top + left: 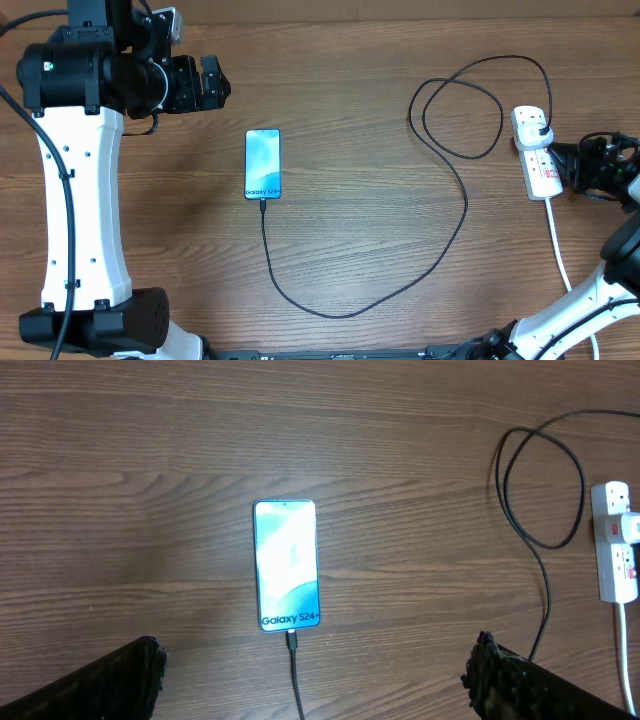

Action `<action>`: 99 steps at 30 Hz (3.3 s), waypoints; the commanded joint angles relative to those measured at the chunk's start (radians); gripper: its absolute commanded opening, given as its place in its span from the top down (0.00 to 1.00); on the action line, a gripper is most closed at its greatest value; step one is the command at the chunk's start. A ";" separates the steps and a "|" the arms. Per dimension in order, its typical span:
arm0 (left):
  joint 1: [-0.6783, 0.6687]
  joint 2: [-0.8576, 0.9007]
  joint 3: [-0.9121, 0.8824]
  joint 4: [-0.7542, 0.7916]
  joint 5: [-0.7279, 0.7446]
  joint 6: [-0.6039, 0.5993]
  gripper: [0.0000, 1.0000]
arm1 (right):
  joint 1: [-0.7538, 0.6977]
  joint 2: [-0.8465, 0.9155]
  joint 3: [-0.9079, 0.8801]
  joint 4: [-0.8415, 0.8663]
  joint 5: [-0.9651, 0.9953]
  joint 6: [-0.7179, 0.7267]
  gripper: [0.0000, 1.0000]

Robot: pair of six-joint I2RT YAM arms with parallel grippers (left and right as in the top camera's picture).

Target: Plug charger to phone and switch on socket

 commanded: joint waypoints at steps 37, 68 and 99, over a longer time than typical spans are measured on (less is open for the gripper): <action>0.002 -0.010 0.009 0.000 0.002 -0.006 0.00 | 0.040 0.036 -0.084 -0.023 0.052 -0.027 0.96; 0.002 -0.010 0.009 0.000 0.001 -0.006 0.00 | 0.039 -0.682 -0.048 -0.200 -0.022 -0.077 0.96; 0.002 -0.010 0.009 0.000 0.002 -0.006 0.00 | 1.026 -1.133 0.180 -0.919 0.892 -0.200 0.80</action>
